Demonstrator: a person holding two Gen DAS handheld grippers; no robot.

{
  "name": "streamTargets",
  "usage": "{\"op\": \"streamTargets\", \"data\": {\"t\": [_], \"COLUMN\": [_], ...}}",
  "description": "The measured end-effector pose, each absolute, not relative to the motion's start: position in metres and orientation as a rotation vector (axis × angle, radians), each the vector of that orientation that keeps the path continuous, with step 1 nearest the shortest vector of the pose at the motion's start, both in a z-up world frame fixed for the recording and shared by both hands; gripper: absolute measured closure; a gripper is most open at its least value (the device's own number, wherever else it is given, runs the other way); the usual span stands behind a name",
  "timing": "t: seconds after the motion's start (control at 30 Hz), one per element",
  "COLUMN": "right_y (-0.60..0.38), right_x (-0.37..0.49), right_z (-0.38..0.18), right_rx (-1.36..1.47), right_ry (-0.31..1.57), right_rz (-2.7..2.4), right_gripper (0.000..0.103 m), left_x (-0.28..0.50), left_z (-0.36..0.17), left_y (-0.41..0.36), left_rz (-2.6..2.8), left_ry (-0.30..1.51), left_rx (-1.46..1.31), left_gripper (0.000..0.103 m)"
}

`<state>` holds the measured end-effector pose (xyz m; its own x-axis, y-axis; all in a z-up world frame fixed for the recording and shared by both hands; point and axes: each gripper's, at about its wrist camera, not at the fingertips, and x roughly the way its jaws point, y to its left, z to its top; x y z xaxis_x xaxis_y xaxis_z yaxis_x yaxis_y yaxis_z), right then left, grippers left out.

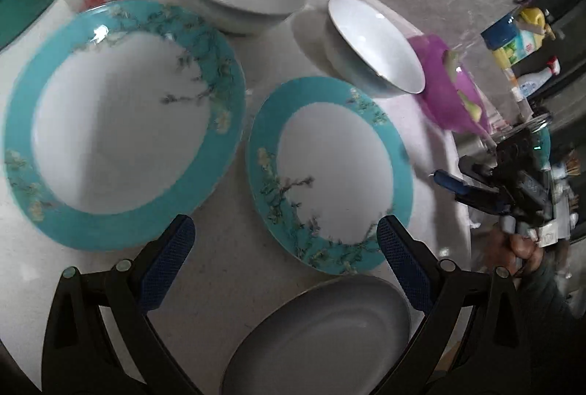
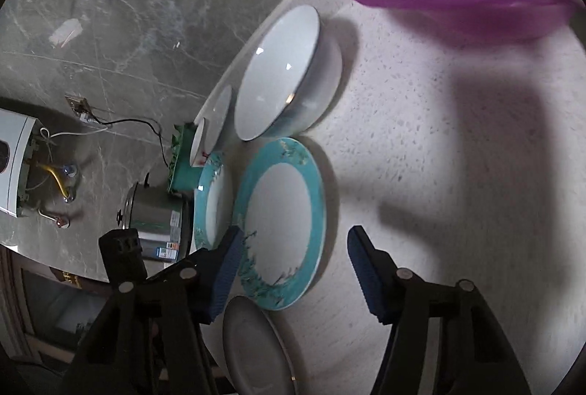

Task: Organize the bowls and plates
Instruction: 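Lower the grey-rimmed plate onto the counter and open both grippers, then close both grippers on the rim of the smaller teal floral plate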

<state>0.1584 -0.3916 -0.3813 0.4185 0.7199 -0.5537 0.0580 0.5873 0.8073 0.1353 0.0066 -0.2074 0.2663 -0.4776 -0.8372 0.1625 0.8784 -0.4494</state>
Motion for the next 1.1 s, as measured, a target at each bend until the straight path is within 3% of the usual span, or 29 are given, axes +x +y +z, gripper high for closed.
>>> {"op": "streamTargets", "data": {"t": [0.33, 0.53, 0.67, 0.83, 0.97, 1.03, 1.1], "right_y": [-0.382, -0.378, -0.375, -0.365, -0.358, -0.356, -0.356], "right_x": [0.182, 0.196, 0.201, 0.208, 0.209, 0.211, 0.213], "right_z": [-0.408, -0.409, -0.413, -0.407, -0.405, -0.405, -0.408], "right_rx": [0.864, 0.84, 0.801, 0.721, 0.675, 0.68, 0.71], "right_ry": [1.142, 1.15, 1.182, 1.241, 1.266, 1.274, 1.285], "right_rz": [0.601, 0.63, 0.632, 0.612, 0.611, 0.614, 0.61], "right_gripper": [0.042, 0.048, 0.06, 0.063, 0.062, 0.062, 0.062], "left_x": [0.154, 0.158, 0.16, 0.167, 0.173, 0.177, 0.18], "left_z": [-0.236, -0.246, -0.247, -0.247, -0.245, -0.244, -0.243], "left_y": [-0.009, -0.012, -0.016, -0.029, -0.037, -0.041, -0.042], "left_rz": [-0.4, -0.358, -0.343, -0.32, -0.314, -0.311, -0.313], "left_ry": [1.278, 1.287, 1.29, 1.315, 1.314, 1.315, 1.317], "left_rx": [-0.323, -0.331, -0.318, -0.282, -0.242, -0.218, -0.216], "left_gripper": [0.003, 0.003, 0.003, 0.005, 0.02, 0.034, 0.039]}}
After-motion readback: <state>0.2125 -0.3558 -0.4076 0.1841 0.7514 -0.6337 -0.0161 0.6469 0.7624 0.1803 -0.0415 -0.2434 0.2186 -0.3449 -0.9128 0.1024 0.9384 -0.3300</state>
